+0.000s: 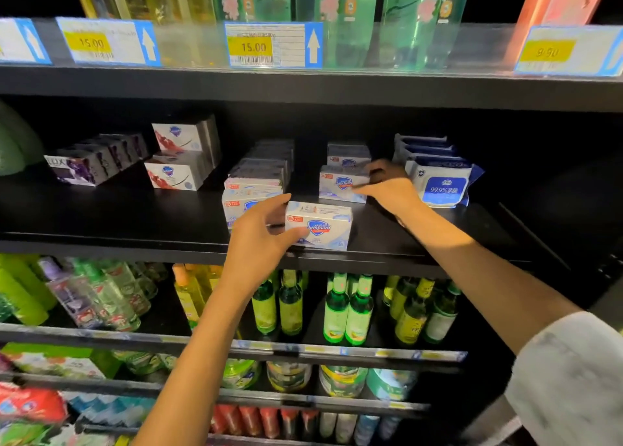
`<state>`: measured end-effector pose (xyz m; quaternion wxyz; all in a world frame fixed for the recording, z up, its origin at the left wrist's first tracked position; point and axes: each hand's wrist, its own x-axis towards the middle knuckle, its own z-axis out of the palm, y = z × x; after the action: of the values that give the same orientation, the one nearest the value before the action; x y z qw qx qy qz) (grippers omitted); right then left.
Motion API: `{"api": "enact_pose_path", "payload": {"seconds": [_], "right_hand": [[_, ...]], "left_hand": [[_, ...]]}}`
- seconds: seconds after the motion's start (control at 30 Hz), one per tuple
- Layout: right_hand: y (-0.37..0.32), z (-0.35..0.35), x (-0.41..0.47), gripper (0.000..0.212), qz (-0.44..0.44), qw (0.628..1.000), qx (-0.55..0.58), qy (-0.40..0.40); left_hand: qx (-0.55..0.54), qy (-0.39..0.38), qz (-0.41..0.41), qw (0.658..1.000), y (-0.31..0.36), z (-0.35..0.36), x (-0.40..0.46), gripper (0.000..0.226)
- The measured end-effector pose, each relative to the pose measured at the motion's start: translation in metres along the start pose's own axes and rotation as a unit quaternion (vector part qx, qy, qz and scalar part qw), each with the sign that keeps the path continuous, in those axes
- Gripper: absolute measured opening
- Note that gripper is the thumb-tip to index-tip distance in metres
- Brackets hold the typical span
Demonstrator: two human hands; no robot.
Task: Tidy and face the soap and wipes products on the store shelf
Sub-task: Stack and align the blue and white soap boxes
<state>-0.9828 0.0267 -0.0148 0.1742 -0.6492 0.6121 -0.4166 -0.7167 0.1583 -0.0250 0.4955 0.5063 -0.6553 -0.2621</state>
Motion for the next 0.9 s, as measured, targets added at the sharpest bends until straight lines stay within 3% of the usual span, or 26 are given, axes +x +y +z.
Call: {"api": "enact_pose_path", "payload": {"seconds": [0.37,0.57,0.67,0.8,0.9], "right_hand": [[0.005,0.014,0.041,0.056,0.046,0.993,-0.093,0.048],[0.004,0.018,0.041,0.056,0.044,0.990,-0.117,0.066],[-0.001,0.016,0.033,0.067,0.049,0.992,-0.088,0.074],[-0.010,0.004,0.005,0.082,0.039,0.997,-0.055,0.047],[-0.012,-0.013,-0.032,0.074,0.012,0.998,-0.055,0.015]], "left_hand": [[-0.009,-0.123,0.026,0.992,-0.015,0.009,0.024,0.058],[-0.028,-0.122,0.022,0.992,-0.015,0.011,0.023,0.064],[-0.021,-0.113,0.025,0.993,-0.016,0.013,0.022,0.063],[-0.006,-0.102,0.024,0.994,-0.013,0.013,0.021,0.063],[0.008,-0.090,0.020,0.996,-0.010,0.015,0.019,0.062]]}}
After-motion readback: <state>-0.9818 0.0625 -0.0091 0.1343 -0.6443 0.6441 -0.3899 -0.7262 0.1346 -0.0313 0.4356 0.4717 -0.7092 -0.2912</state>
